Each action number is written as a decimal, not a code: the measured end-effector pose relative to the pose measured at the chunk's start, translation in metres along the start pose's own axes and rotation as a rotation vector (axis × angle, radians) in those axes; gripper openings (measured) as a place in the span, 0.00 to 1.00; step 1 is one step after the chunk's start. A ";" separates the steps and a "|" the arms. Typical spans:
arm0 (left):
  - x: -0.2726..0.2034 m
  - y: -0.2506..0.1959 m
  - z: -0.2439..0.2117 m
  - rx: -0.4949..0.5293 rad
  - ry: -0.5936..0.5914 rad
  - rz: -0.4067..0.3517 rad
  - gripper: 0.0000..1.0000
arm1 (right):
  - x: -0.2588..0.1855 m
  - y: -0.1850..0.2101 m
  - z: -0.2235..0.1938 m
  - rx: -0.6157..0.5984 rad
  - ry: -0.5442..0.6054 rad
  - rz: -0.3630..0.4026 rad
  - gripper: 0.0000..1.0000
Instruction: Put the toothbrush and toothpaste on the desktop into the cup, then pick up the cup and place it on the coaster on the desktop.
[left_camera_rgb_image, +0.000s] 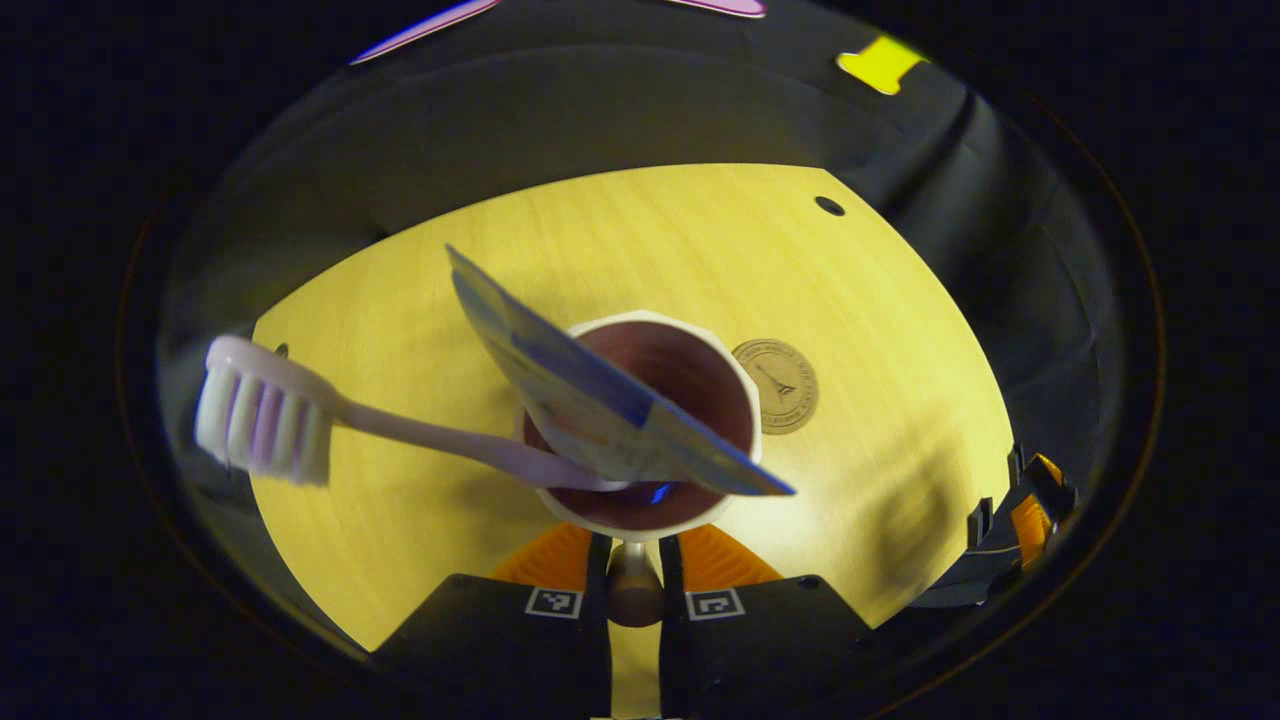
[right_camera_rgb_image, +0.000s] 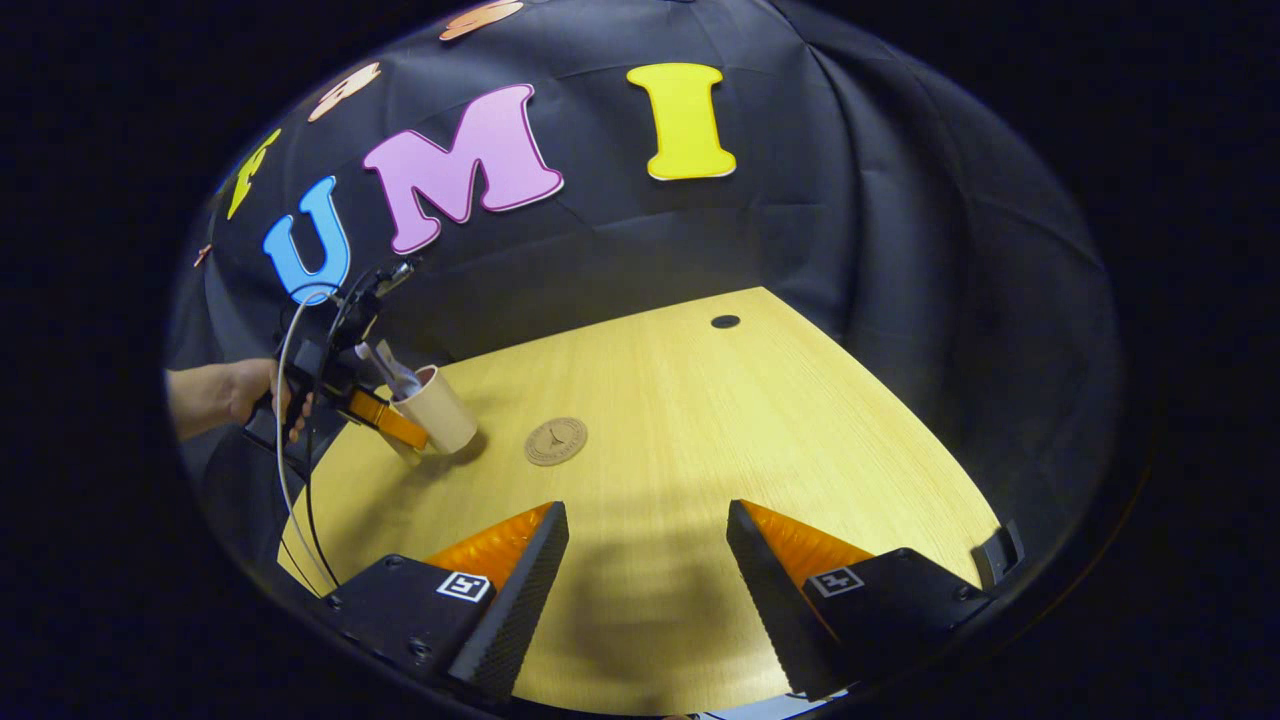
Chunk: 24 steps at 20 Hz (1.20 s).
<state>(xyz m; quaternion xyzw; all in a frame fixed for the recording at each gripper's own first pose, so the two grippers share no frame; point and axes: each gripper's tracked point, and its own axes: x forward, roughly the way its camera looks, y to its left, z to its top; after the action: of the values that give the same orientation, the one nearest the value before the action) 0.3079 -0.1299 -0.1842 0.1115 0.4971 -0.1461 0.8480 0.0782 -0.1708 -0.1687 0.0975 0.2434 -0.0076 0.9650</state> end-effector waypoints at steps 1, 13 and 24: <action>0.002 -0.010 0.003 0.018 0.003 -0.009 0.23 | -0.004 -0.004 -0.004 0.007 0.006 -0.009 0.98; 0.052 -0.087 0.036 0.187 0.059 -0.052 0.23 | -0.009 -0.031 -0.018 0.058 0.018 -0.079 0.98; 0.065 -0.089 0.036 0.175 0.080 -0.050 0.29 | -0.003 -0.037 -0.017 0.098 0.022 -0.121 0.98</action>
<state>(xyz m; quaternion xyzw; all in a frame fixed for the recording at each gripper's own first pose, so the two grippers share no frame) 0.3349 -0.2338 -0.2277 0.1784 0.5187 -0.2056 0.8105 0.0648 -0.2034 -0.1890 0.1299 0.2590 -0.0765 0.9540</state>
